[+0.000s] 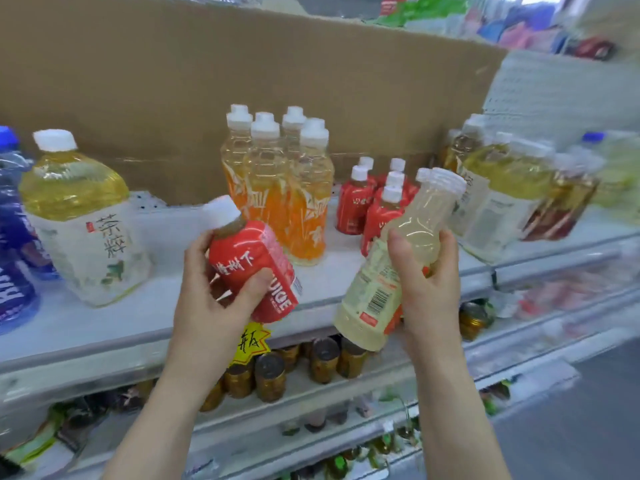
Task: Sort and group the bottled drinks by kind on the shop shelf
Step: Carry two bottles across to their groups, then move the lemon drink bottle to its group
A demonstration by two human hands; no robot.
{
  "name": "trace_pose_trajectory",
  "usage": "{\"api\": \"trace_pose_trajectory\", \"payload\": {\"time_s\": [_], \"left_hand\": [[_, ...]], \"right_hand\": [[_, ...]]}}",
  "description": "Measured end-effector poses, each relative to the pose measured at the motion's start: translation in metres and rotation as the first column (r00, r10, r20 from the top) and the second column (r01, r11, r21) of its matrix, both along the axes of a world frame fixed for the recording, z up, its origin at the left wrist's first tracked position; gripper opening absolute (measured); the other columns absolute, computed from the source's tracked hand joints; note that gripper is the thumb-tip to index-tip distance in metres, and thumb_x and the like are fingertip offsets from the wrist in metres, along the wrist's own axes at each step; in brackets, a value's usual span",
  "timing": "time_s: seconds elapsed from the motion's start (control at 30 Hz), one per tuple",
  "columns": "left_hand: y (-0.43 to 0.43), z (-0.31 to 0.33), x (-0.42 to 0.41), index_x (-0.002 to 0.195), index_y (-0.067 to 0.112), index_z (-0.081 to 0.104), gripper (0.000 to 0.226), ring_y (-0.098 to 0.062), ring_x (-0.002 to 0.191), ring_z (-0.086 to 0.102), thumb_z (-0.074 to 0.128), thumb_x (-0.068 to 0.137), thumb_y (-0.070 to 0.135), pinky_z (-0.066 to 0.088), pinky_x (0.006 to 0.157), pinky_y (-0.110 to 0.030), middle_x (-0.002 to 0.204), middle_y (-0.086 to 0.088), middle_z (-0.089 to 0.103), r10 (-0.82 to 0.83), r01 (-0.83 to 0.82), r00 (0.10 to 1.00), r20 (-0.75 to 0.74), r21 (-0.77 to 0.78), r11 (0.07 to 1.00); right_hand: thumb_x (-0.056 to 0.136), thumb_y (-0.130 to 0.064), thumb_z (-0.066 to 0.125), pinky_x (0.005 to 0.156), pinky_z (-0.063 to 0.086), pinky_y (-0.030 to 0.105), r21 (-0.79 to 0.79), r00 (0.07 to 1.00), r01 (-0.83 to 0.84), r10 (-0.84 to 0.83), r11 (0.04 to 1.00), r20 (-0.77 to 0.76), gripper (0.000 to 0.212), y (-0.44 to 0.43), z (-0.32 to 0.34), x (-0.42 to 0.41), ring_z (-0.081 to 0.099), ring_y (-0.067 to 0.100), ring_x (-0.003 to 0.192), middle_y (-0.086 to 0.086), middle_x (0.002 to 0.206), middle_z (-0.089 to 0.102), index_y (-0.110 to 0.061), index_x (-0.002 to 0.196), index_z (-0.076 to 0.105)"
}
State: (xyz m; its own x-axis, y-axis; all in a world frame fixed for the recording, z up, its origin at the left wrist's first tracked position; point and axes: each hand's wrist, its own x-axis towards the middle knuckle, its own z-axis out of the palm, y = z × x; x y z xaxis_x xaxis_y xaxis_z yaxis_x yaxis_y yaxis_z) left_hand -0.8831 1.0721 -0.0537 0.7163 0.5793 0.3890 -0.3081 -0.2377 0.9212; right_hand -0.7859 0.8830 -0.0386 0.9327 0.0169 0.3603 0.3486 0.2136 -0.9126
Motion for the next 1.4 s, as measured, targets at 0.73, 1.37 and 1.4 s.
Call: {"api": "trace_pose_trajectory", "payload": {"time_s": [0.73,1.37,1.4], "left_hand": [[-0.164,-0.027,0.202,0.142,0.035,0.029,0.079,-0.019,0.13,0.05,0.079,0.081,0.039,0.046,0.104,-0.043,0.147,0.004,0.045,0.256,-0.159,0.937,-0.238,0.361,0.919],[-0.258,-0.03,0.216,0.139,0.008,0.049,0.059,-0.028,0.132,0.042,0.071,0.085,0.013,0.019,0.116,-0.018,0.141,-0.014,0.047,0.159,-0.171,0.983,0.088,0.738,0.653],[-0.273,-0.029,0.225,0.138,0.008,0.05,0.057,-0.027,0.131,0.043,0.071,0.085,0.012,0.019,0.114,-0.014,0.139,-0.013,0.049,0.105,-0.125,0.992,0.073,0.738,0.663]], "right_hand": [[0.082,-0.041,0.081,0.083,0.052,0.03,-0.156,1.0,0.023,-0.024,0.987,-0.007,0.059,-0.213,-0.035,0.106,0.069,0.006,0.101,-0.01,0.11,0.071,-0.031,0.132,0.052],[0.084,-0.038,0.079,0.081,0.054,0.025,-0.22,0.971,0.232,-0.239,0.947,-0.006,0.053,-0.294,-0.045,0.132,0.068,0.004,0.098,-0.016,0.106,0.068,-0.032,0.129,0.052],[0.086,-0.036,0.079,0.082,0.054,0.027,-0.222,0.966,0.25,-0.259,0.942,-0.01,0.051,-0.305,-0.045,0.138,0.068,0.005,0.098,-0.015,0.106,0.068,-0.032,0.129,0.052]]}}
